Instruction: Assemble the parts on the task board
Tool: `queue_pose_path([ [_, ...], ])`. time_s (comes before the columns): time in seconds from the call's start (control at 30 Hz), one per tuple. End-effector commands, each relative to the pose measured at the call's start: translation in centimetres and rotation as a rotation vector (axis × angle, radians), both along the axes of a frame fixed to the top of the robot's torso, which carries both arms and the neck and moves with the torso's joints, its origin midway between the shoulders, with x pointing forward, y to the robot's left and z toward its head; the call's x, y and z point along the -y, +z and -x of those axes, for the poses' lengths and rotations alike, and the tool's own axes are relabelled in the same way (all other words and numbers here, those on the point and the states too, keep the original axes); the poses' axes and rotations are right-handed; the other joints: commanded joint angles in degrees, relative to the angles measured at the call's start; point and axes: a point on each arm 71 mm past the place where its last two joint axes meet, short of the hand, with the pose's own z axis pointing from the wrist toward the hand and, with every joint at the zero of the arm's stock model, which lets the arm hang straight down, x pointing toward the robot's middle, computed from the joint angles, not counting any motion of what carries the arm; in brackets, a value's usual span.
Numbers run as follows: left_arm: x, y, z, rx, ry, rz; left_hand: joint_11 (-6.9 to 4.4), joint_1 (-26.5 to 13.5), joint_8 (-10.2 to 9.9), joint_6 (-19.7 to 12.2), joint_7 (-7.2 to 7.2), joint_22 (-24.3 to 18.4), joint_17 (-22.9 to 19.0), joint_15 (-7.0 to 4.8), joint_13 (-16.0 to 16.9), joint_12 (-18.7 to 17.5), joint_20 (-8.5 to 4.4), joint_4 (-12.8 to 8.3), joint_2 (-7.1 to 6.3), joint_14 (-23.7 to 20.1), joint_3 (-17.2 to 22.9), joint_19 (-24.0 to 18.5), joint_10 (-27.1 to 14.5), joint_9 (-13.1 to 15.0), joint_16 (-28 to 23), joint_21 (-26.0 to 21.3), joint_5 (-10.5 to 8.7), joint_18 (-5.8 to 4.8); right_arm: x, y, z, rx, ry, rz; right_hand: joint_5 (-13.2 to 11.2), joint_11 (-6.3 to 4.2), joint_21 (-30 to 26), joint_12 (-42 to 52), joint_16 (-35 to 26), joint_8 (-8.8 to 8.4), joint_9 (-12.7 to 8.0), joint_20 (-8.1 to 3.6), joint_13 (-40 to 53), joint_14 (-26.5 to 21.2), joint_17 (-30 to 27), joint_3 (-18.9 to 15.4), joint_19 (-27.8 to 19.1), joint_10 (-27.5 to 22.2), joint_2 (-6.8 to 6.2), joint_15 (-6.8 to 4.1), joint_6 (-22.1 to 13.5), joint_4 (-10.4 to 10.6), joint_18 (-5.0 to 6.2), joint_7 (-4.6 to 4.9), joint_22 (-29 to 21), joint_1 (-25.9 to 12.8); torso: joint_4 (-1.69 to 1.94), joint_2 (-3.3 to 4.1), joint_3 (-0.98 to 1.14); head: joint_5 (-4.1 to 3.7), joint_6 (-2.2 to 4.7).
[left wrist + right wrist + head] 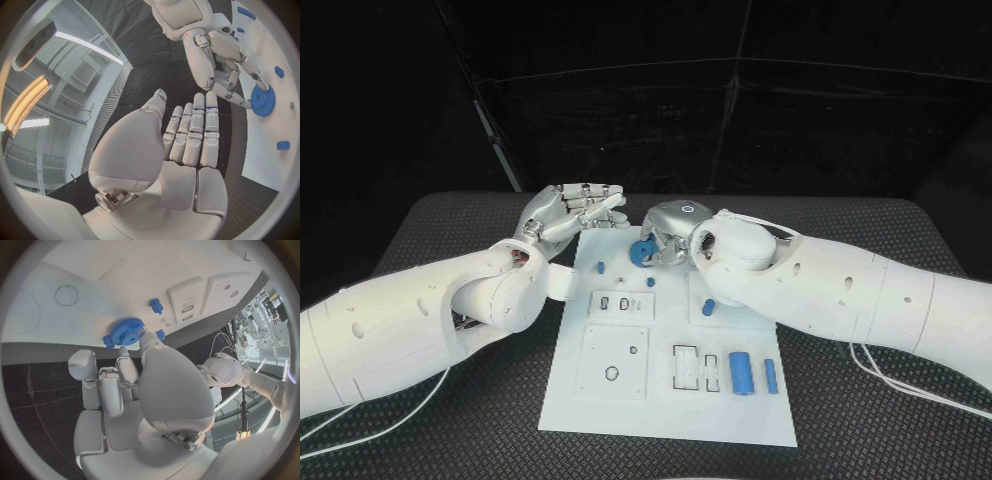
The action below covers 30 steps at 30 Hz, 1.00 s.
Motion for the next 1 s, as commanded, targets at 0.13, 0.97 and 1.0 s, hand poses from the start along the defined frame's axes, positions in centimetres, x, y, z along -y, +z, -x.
queue_pose_path([
  [0.13,0.11,0.19,0.00,0.011,-0.010,0.004,0.19,-0.1,-0.4,0.2,0.11,-0.1,0.1,0.35,0.0,-0.3,0.03,0.0,0.38,0.2,-0.5,0.3,0.3,-0.1,-0.2,-0.4,0.00,0.62,-0.12,0.46,0.25,0.027,0.001,-0.025,-0.3,0.12,0.1,0.3,0.4,-0.45,0.0,0.38,0.1,4.9,9.1,0.1,0.2,0.0,-0.49,0.30,-0.5,0.6,-0.81,0.03,0.0,-0.5,-0.03,0.00,0.00,0.01,0.01],
  [0.97,0.04,0.14,-0.05,0.007,-0.008,0.002,0.17,0.0,-0.5,0.3,0.07,-0.1,0.1,0.35,0.0,-0.5,0.03,-0.1,0.46,0.2,-0.6,0.3,0.4,-0.1,-0.4,-0.5,0.00,0.62,0.45,-0.10,0.14,-0.062,-0.013,-0.038,7.5,0.89,0.8,2.7,1.0,-1.46,0.1,1.11,2.6,5.2,11.0,-6.9,0.8,1.3,1.66,1.04,-1.7,3.4,-1.02,0.73,1.3,-9.6,0.06,0.01,0.00,-0.27,-0.05],
  [1.0,0.06,0.14,-0.05,0.007,-0.008,0.002,0.17,0.0,-0.5,0.3,0.07,-0.1,0.1,0.35,0.0,-0.5,0.03,-0.1,0.46,0.2,-0.6,0.3,0.4,-0.1,-0.4,-0.5,0.00,0.62,0.43,-0.17,0.11,-0.069,-0.013,-0.035,7.5,0.89,0.8,2.7,1.0,-1.46,0.1,1.11,2.7,5.2,11.0,-6.9,0.8,1.3,1.73,1.04,-1.7,3.4,-1.02,0.73,1.3,-9.7,0.07,0.01,0.00,-0.24,-0.08],
])
